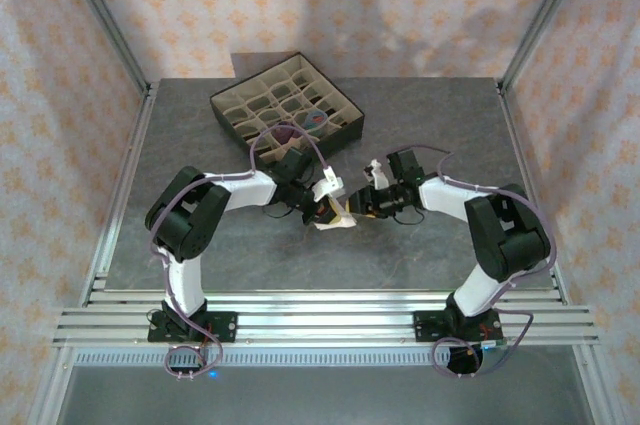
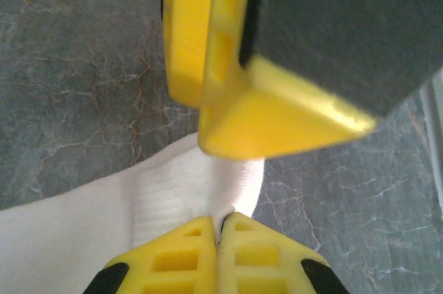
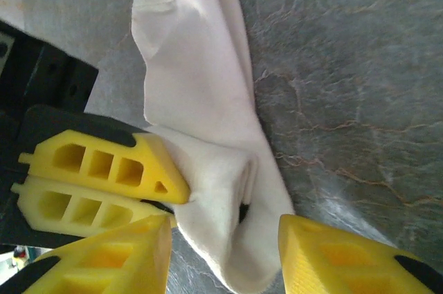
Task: Roll the socks
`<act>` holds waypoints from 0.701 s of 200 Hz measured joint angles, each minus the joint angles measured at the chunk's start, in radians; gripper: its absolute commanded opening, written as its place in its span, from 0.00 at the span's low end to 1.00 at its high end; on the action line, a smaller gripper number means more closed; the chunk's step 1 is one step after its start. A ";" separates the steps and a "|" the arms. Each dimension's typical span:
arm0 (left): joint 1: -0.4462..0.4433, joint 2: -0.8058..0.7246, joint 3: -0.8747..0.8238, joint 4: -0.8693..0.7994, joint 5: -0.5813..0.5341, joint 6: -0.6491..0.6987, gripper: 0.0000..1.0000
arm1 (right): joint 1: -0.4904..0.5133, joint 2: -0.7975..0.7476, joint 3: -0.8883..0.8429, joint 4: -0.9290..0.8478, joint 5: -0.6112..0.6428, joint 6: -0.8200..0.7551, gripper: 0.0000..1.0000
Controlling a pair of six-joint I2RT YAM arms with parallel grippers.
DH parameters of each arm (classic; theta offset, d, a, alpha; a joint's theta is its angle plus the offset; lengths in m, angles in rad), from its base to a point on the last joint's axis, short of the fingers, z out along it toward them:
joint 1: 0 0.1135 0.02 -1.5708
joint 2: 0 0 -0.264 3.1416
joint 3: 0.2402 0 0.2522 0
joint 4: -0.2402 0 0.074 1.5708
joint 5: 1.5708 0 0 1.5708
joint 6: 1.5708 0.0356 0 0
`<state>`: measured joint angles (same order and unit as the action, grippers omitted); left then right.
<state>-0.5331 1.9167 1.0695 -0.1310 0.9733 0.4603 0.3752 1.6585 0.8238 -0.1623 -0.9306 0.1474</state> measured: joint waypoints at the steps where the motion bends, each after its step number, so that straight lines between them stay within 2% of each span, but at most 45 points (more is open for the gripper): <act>1: 0.002 0.002 0.002 -0.001 0.003 0.000 0.00 | 0.000 0.000 0.000 0.000 -0.001 0.000 0.44; 75: 0.026 0.055 0.063 -0.076 0.085 -0.015 0.00 | 0.016 0.018 -0.057 0.026 -0.048 -0.023 0.39; 86: 0.026 0.056 0.065 -0.084 0.086 -0.015 0.00 | 0.019 0.020 -0.057 0.029 -0.055 -0.027 0.34; 105: 0.026 0.056 0.068 -0.093 0.085 -0.014 0.00 | 0.028 0.028 -0.056 0.037 -0.065 -0.029 0.16; 126: 0.024 0.052 0.068 -0.101 0.065 -0.001 0.12 | 0.039 0.040 -0.053 0.039 -0.064 -0.029 0.00; 140: 0.017 0.025 0.050 -0.101 0.029 0.020 0.23 | 0.043 0.046 -0.049 0.035 -0.064 -0.023 0.00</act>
<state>-0.5159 1.9415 1.1198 -0.2321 1.0019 0.4801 0.4187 1.7046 0.7750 -0.1268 -0.9951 0.1249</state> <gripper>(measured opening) 0.134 0.053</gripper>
